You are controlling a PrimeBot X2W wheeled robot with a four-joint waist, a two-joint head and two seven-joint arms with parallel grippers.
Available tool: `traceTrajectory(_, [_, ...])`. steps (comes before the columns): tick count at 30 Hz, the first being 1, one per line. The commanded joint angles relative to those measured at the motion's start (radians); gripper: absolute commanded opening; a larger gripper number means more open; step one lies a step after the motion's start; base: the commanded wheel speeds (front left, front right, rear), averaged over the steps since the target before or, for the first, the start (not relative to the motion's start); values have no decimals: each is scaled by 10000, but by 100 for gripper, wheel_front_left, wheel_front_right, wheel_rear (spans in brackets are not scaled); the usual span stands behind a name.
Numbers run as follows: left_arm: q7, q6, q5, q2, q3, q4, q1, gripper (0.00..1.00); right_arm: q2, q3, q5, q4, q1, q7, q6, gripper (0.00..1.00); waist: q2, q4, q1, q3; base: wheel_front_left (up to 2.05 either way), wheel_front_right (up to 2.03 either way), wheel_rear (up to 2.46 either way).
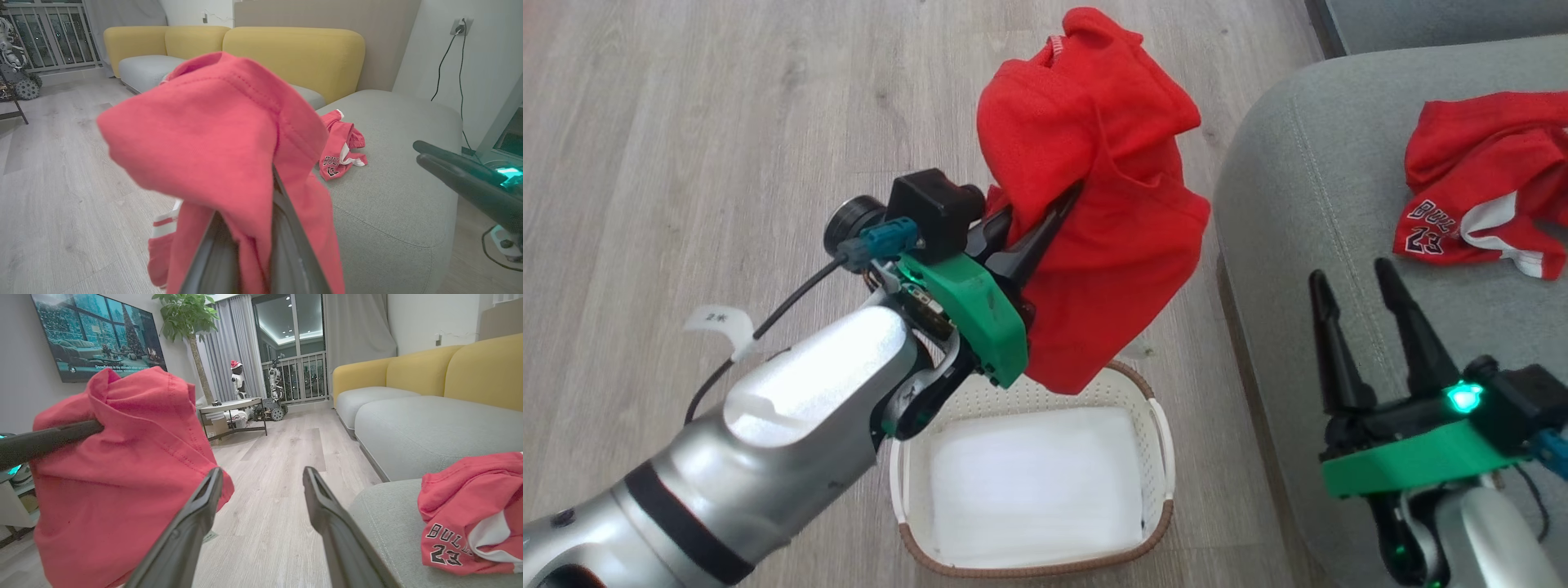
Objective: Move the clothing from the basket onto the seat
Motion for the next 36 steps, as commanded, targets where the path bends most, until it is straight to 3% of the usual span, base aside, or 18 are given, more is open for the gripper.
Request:
traceTrajectory(1, [0, 63, 59, 286, 542, -301, -629, 0, -156, 363, 74, -268, -179, -51, -2, 100, -1, -7, 1, -11, 0, 0, 0])
traceTrajectory(15, [228, -149, 124, 99, 186, -317, -745, 0, -852, 3275, 156, 659, -2133, 917, -2, 100, -1, 70, 1, 13, 0, 0, 0])
traceTrajectory(25, [325, -430, 149, -428, -234, -116, -763, 0, -1137, 5372, -245, 2274, -4097, 1929, -2, 100, -1, 483, 1, -141, 0, 0, 0])
traceTrajectory(36, [319, -566, 64, -764, -443, 70, -698, 0, -532, 5916, 12, 3978, -5001, 1377, -2, 100, -1, 831, 1, -269, 0, 0, 0])
